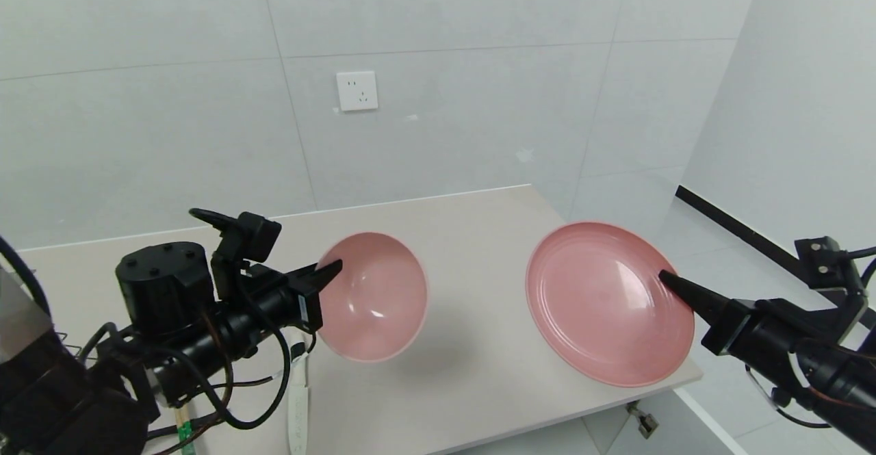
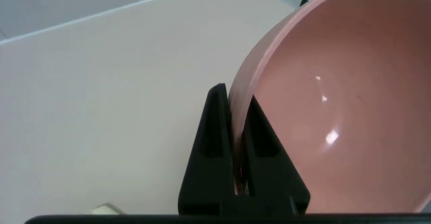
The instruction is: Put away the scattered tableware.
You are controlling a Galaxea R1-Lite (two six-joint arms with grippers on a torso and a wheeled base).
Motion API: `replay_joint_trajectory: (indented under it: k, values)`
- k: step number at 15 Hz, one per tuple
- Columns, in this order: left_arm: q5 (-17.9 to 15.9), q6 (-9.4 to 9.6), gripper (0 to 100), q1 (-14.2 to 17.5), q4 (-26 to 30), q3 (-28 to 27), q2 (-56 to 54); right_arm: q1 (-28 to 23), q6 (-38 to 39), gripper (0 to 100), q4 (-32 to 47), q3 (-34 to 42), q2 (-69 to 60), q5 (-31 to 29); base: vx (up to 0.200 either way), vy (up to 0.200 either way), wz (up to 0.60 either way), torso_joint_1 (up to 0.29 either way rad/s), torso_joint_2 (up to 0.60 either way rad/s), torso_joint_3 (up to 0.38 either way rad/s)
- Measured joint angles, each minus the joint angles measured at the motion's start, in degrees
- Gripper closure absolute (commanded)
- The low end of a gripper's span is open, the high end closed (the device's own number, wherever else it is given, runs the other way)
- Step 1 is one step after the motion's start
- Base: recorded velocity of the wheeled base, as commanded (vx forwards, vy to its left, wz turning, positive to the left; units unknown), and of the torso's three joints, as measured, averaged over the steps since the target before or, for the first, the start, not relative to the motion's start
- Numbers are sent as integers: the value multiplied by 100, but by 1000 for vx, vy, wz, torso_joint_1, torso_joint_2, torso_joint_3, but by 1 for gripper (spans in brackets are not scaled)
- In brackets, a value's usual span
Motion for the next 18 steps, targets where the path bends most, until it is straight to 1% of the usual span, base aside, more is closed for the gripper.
replay_joint_trajectory:
  k: [1, 2, 3, 4, 5, 7, 9, 11, 12, 13, 14, 16, 17, 18]
  values:
    - [0, 27, 100, 20, 2, 83, -176, -10, -166, 100, 2, -4, 4, -2, 0, 0, 0, 0, 0, 0]
    - [2, 123, 100, 49, 0, 176, -350, -11, -227, 100, 0, -22, 11, 0, 0, 0, 0, 0, 0, 0]
    - [5, 262, 100, 102, 0, 289, -549, -5, -249, 100, 2, -34, 15, 0, 0, 0, 0, 0, 0, 0]
    - [5, 351, 100, 184, 0, 429, -769, 0, -301, 100, 2, -48, 15, 0, 0, 0, 0, 0, 0, 0]
    - [7, 394, 100, 280, 0, 608, -1025, 0, -423, 100, 2, -54, 15, 0, 0, 0, 0, 0, 0, 0]
    - [5, 422, 100, 452, 9, 1052, -1529, 0, -605, 100, 2, -74, 15, 0, 0, 0, 0, 0, 0, 0]
    - [-4, 405, 100, 592, 46, 1441, -1990, -7, -616, 100, 2, -89, 6, 0, 0, 0, 0, 0, 0, 0]
    - [-30, 362, 100, 736, 77, 1651, -2304, -16, -616, 100, 0, -111, -35, 0, 0, 0, 0, 0, 0, 0]
    - [-41, 301, 100, 758, 52, 1690, -2392, -13, -616, 100, 2, -111, -68, -2, 0, 0, 0, 0, 0, 0]
    - [-88, 191, 100, 766, 15, 1705, -2483, -5, -616, 100, 2, -111, -126, -5, 0, 0, 0, 0, 0, 0]
    - [-176, 35, 100, 766, 20, 1719, -2577, 4, -612, 100, 2, -96, -168, -9, 0, 0, 0, 0, 0, 0]
    - [-542, -692, 100, 695, 132, 1751, -2828, 80, -610, 100, 0, -67, -232, -9, 0, 0, 0, 0, 0, 0]
    - [-729, -1054, 100, 628, 285, 1755, -2971, 102, -610, 100, 0, -61, -254, -9, 0, 0, 0, 0, 0, 0]
    - [-796, -1158, 100, 549, 521, 1760, -3078, 108, -610, 100, 0, -59, -267, -9, 0, 0, 0, 0, 0, 0]
